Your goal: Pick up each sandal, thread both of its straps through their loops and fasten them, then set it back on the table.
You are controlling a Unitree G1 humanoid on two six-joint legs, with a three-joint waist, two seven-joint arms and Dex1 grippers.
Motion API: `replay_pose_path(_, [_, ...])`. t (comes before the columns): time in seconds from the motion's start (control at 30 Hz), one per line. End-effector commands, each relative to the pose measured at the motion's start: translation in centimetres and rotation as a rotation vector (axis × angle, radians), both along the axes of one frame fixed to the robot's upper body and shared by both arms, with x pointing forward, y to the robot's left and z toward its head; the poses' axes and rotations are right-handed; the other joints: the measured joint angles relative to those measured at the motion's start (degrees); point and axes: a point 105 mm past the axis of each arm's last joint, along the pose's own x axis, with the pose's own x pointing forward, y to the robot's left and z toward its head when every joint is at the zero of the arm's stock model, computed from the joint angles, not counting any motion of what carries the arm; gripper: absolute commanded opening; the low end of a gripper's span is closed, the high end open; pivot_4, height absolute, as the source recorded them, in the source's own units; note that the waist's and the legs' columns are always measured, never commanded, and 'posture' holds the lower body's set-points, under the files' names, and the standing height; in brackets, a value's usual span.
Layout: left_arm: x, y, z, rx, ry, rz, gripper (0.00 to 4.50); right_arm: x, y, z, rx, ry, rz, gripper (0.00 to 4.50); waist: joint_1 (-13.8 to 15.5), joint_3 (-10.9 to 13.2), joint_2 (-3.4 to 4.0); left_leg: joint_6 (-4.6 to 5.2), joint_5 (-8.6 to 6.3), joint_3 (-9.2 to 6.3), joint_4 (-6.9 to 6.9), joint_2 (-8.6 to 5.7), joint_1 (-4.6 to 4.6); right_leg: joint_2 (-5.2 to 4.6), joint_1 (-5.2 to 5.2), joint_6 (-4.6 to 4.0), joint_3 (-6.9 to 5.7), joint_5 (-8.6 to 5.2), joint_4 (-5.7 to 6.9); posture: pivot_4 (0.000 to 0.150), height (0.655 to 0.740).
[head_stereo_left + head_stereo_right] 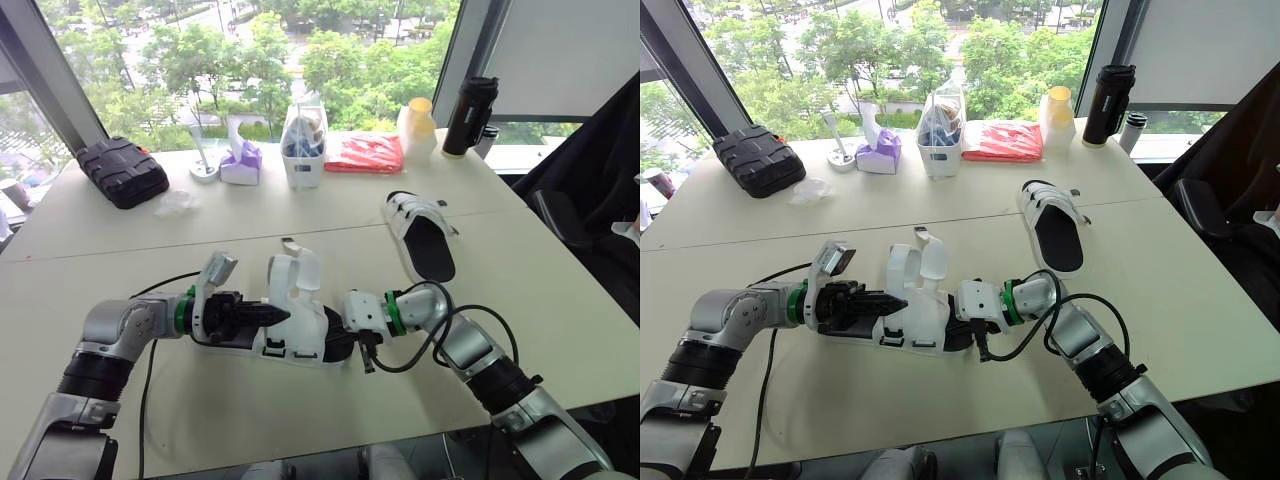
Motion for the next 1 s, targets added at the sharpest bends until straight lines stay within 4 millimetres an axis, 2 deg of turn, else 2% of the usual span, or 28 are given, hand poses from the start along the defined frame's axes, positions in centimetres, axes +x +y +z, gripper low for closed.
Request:
replay_pose_path(0.03, [0.30,0.42,0.96,0.002,-0.039,0.007,0.06,-0.57,-0.27,-1.74,-0.060,0.042,-0.003,0.00,0.0,0.0,0.00,0.00,0.00,0.00,0.00,0.00,0.00,0.00,0.00,0.00,0.00,0.00,0.00,0.150,0.7400])
replay_pose_path(0.87, [-0.01,0.37,1.55,-0.036,-0.027,-0.014,0.06,-0.70,-0.19,-1.85,-0.061,0.042,-0.005,0.00,0.0,0.0,0.00,0.00,0.00,0.00,0.00,0.00,0.00,0.00,0.00,0.00,0.00,0.00,0.00,0.150,0.7400])
replay_pose_path(1.0, [-0.08,0.36,1.11,-0.007,-0.047,-0.024,0.06,-0.69,-0.12,-1.78,-0.059,0.041,-0.005,0.00,0.0,0.0,0.00,0.00,0.00,0.00,0.00,0.00,0.00,0.00,0.00,0.00,0.00,0.00,0.00,0.150,0.7400])
